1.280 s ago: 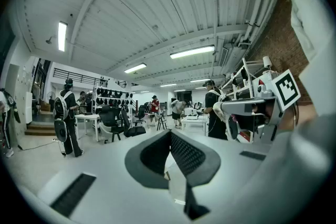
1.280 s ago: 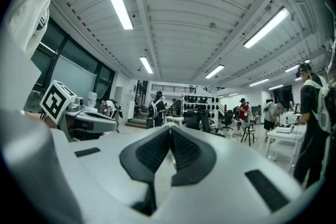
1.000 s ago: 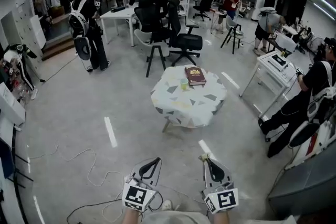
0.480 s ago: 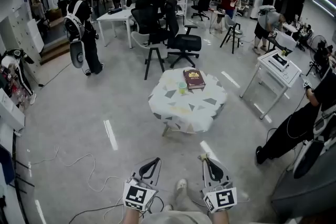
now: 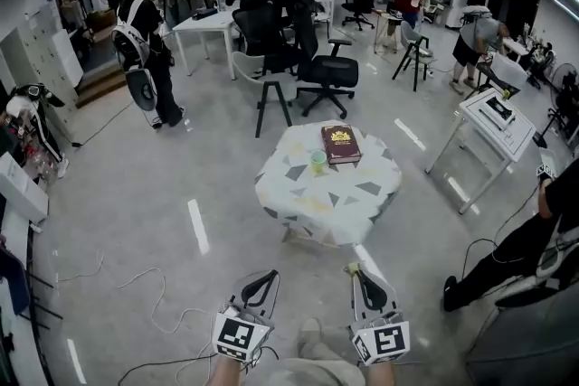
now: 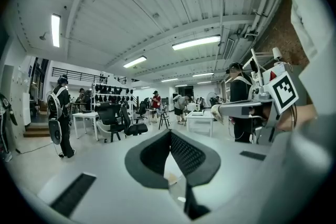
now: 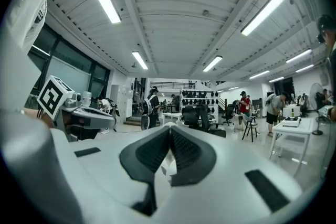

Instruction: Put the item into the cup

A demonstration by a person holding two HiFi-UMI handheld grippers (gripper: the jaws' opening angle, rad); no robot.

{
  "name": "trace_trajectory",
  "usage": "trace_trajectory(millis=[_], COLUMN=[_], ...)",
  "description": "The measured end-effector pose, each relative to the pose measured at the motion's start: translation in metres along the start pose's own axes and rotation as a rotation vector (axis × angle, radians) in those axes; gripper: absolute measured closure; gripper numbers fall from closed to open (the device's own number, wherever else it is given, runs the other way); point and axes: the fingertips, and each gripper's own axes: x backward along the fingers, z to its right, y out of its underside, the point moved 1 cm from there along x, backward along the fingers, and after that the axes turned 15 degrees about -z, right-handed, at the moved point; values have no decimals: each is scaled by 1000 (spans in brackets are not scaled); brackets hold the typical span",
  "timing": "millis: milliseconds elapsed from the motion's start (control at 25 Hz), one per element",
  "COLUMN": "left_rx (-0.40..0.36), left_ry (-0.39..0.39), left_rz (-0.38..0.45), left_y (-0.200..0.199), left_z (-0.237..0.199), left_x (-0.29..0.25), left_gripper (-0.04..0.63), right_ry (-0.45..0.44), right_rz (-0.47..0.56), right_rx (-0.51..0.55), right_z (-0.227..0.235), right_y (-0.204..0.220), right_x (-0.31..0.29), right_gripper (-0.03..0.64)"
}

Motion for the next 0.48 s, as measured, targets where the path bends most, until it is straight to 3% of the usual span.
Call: trace_trajectory(millis=[480], left_rx=[20], left_ry=[-69], left_rz=[-17], left_y=[-38], left_z=[-26], left_x=[-79], left_gripper=[584], right_ry=[-95], right_rz=[3], right_rx=[4], right_z=[68], right_y=[-23], right_x=[-78], right_gripper=[611])
